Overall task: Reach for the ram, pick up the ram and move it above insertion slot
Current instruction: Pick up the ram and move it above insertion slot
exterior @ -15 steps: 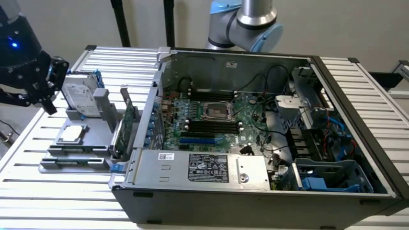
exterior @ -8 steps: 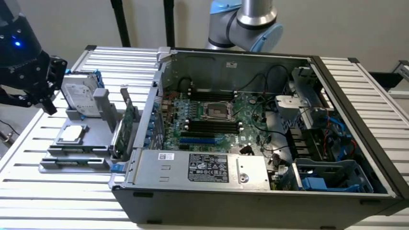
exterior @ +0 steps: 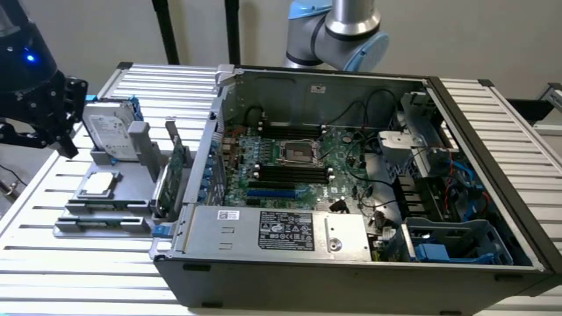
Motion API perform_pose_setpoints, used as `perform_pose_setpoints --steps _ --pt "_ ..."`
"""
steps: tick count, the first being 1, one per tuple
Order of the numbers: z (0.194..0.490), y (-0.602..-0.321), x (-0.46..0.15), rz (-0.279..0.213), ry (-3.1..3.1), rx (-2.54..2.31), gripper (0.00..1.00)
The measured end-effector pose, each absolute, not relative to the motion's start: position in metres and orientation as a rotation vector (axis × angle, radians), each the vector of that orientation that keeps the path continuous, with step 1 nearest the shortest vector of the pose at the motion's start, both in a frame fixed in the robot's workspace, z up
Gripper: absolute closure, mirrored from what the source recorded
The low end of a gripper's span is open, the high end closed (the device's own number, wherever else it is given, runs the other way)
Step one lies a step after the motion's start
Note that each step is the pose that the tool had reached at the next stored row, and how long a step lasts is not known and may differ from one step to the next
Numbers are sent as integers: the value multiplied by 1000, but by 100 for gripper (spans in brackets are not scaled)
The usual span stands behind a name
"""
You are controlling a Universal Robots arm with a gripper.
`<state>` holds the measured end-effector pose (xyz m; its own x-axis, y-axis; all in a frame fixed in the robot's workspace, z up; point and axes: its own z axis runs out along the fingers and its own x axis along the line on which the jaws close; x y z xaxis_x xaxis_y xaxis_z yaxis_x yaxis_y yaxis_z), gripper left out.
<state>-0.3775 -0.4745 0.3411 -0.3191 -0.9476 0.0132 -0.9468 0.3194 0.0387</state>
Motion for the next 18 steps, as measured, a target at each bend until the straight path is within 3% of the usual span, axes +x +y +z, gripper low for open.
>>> perform_pose_setpoints --steps 18 --pt "340 -475 -378 -28 -2200 2191 89"
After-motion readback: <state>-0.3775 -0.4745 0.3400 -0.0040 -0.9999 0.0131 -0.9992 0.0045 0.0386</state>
